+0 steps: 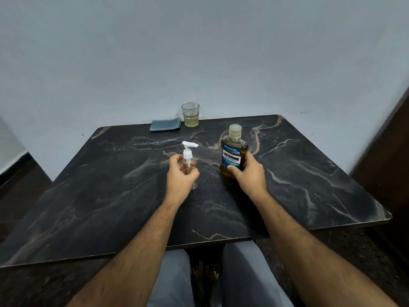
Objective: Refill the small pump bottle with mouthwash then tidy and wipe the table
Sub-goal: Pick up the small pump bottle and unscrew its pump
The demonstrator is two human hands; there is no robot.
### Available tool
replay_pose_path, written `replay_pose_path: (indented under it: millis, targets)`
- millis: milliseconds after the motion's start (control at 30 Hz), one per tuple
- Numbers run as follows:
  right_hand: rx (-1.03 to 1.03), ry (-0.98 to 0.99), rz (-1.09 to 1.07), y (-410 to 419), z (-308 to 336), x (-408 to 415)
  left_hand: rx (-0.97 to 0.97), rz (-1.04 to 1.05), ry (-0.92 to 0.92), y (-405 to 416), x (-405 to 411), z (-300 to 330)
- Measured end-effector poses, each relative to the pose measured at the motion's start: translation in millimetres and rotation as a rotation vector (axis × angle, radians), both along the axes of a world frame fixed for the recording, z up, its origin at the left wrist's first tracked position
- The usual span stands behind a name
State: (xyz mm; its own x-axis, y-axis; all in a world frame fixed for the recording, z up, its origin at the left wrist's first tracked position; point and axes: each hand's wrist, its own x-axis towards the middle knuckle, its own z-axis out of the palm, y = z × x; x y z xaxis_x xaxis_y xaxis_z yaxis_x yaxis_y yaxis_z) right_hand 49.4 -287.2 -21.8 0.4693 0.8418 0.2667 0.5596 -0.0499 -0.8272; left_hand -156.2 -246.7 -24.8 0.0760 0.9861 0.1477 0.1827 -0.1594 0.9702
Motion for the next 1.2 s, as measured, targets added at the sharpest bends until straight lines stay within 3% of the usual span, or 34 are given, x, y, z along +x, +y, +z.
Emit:
replay_pose_path:
  millis: [167, 333, 433, 567, 667, 833, 1033, 1200]
  targets:
    - [0.057, 0.067, -0.037, -10.8, -3.2, -5.4, 0.012, -0.029, -0.002, -0.7, -1.7, -1.6]
    - [0.338, -0.144, -0.288, -34.4, -3.4, -29.2, -0.008, -0.079, -0.049, 1.9, -7.9, -7.0]
    - [0.461, -0.204, -0.202, -41.9, -0.6, -50.2, -0.006, -0.091, -0.088, 0.3, -11.4, -12.0]
    - [0.34, -0.049, 0.1, -35.8, -1.2, -74.4, -0.001, -0.135, -0.09, -2.2, -14.1, -13.9]
    - [0.225, 0.052, 0.196, -26.0, -3.0, -82.0, 0.027, -0.123, -0.094, -2.1, -22.9, -7.0]
    - [-0.011, -0.028, 0.373, -1.6, -0.4, -87.2, 0.107, -0.1, -0.134, 7.7, -39.6, 19.1]
    - [-0.045, -0.039, 0.437, 17.5, 12.2, -95.6, 0.097, -0.253, -0.037, 17.3, -30.0, 52.0]
    - [-0.081, 0.098, 0.497, 21.7, 19.3, -90.3, 0.07, -0.38, 0.015, 23.3, -23.6, 53.3]
